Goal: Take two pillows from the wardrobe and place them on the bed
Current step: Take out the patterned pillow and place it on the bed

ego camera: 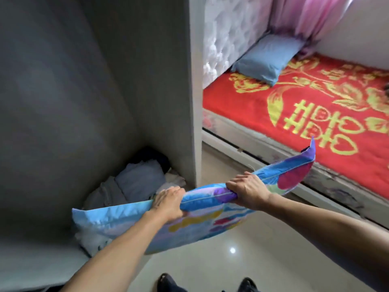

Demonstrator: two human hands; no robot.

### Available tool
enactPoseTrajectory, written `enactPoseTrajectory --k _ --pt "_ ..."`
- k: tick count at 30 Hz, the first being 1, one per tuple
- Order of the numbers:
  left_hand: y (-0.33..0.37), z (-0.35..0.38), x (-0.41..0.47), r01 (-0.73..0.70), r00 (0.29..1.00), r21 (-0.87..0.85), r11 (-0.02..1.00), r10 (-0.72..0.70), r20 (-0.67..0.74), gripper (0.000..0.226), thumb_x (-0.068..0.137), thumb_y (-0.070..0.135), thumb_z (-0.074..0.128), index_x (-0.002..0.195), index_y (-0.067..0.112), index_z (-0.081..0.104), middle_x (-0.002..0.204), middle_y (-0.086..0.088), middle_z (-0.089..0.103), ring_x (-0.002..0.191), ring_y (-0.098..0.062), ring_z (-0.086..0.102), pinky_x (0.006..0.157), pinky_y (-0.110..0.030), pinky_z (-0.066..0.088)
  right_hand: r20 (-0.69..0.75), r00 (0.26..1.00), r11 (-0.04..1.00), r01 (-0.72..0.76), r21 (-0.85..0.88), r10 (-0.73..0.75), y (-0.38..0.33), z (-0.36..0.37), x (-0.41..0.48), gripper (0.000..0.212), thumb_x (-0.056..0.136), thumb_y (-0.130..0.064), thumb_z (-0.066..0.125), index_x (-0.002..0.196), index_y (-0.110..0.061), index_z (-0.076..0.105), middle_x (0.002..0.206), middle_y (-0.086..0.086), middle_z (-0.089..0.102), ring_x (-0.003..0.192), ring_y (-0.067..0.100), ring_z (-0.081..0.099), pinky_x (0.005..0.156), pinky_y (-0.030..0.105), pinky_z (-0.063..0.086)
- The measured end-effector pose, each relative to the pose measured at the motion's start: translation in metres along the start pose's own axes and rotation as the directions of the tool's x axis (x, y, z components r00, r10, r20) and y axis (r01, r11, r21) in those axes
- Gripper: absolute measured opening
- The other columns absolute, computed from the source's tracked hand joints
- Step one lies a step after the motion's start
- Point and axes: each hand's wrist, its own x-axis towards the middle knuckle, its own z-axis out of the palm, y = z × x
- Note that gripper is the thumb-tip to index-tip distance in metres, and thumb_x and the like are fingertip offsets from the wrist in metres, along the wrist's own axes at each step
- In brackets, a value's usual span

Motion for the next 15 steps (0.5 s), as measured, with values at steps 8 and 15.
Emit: enactPoseTrajectory --k 8,15 --pt "0.175 -0.046 0.103 -0.200 0.976 0.065 0.978 0.204 -0.074 0.050 0.071 0.053 0.071 0.103 0.020 0.053 0.109 -0.003 0.060 0.106 -0.025 0.057 0.084 -0.039 0.046 -0.081 0.968 0.961 -0.247 -0.122 0.239 0.140 -0.067 -0.116 0.036 0.073 -0.050 0.075 0.071 -0.018 0.057 0.065 -0.001 0.063 0.062 0.026 0.064 0.056 0.033 0.048" --pt "0.240 -0.078 0.198 -0.274 0.956 0.079 0.959 0.280 -0.091 0.048 0.070 0.052 0.070 0.103 0.021 0.053 0.107 -0.002 0.061 0.102 -0.026 0.058 0.080 -0.036 0.046 -0.049 0.921 0.898 -0.387 -0.208 0.386 0.238 -0.094 -0.132 0.033 0.077 -0.051 0.069 0.087 -0.020 0.063 0.082 -0.001 0.068 0.080 0.025 0.063 0.070 0.037 0.047"
